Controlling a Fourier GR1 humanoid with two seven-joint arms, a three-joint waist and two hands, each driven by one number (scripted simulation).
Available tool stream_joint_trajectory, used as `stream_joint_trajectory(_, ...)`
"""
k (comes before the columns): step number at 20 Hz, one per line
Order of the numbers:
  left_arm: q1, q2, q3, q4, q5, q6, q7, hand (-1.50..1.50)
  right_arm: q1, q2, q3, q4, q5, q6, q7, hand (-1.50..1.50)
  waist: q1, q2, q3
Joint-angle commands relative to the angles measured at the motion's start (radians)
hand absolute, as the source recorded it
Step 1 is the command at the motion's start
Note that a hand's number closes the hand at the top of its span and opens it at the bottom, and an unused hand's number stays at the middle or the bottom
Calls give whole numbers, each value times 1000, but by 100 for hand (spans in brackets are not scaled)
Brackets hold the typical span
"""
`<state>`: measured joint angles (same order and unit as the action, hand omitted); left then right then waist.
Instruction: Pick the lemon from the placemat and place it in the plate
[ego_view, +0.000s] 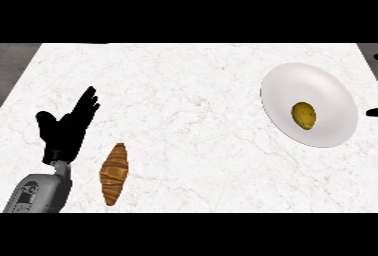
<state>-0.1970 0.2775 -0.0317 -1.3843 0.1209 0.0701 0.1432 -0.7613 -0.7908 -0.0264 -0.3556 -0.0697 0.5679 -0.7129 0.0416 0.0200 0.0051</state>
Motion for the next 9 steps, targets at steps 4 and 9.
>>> stream_joint_trajectory(4, -15, -1, -1, -6, -5, -4, 16, 0, 22, -46, 7, 46, 17, 154, -164, -150, 13, 5, 2)
stream_joint_trajectory(9, -12, -10, -2, 9, -2, -17, -14, 0, 23, -59, 25, 57, 37, 124, -177, -150, 19, 10, 3)
